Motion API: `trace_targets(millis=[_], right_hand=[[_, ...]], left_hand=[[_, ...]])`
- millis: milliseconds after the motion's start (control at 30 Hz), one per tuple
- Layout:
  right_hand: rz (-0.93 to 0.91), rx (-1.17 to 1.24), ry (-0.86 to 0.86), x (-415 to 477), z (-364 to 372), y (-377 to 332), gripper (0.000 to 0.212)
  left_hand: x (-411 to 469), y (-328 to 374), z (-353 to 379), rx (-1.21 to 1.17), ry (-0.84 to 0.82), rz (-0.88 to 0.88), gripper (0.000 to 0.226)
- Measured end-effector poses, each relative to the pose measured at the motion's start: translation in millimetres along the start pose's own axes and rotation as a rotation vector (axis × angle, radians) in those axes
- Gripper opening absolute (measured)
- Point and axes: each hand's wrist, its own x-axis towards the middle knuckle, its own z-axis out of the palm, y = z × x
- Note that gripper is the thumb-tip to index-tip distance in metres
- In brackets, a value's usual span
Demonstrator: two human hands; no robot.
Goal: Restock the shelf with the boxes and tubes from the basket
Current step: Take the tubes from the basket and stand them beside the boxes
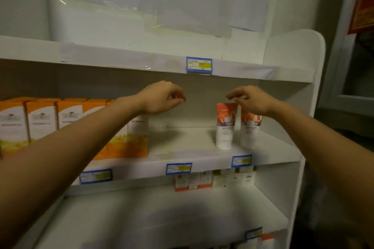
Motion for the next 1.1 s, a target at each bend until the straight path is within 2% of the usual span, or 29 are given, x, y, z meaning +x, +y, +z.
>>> trace_targets(millis=[133,233,333,467,567,633,767,900,1000,1100], right_hand=[[0.124,-0.102,0.083,-8,-9,35,0.039],[0.230,-0.194,0.032,-10,-9,53,0.046],[0.243,-0.255,-0.025,-10,-5,58,0.051],[0.275,-0.237,-0.082,-8,1,58,0.058],[0.279,-0.292,-0.142,-7,5,59,0.055],[0.270,-0.327,-0.123,-4,6,63,0.053],[0.230,-0.396,-0.004,2,11,71,0.038],[0.234,-0.434,0.171,3,9,65,0.026],[0.226,-0.396,0.149,5,9,54,0.022],[0.128,-0.319,0.112,6,13,39,0.022]], left_hand=[[26,28,23,-0.055,0.053,-0.020,0.029],[48,48,42,-0.104,0.032,-0.067,0.041],[67,63,59,-0.138,-0.033,-0.140,0.051],[82,73,76,-0.190,-0.088,-0.219,0.037],[84,75,82,-0.226,-0.016,-0.244,0.031],[85,74,83,-0.244,0.040,-0.268,0.028],[85,72,83,-0.282,0.099,-0.321,0.018],[82,69,74,-0.280,0.090,-0.351,0.012],[75,58,61,-0.250,0.065,-0.360,0.013],[65,45,45,-0.208,0.067,-0.388,0.020]])
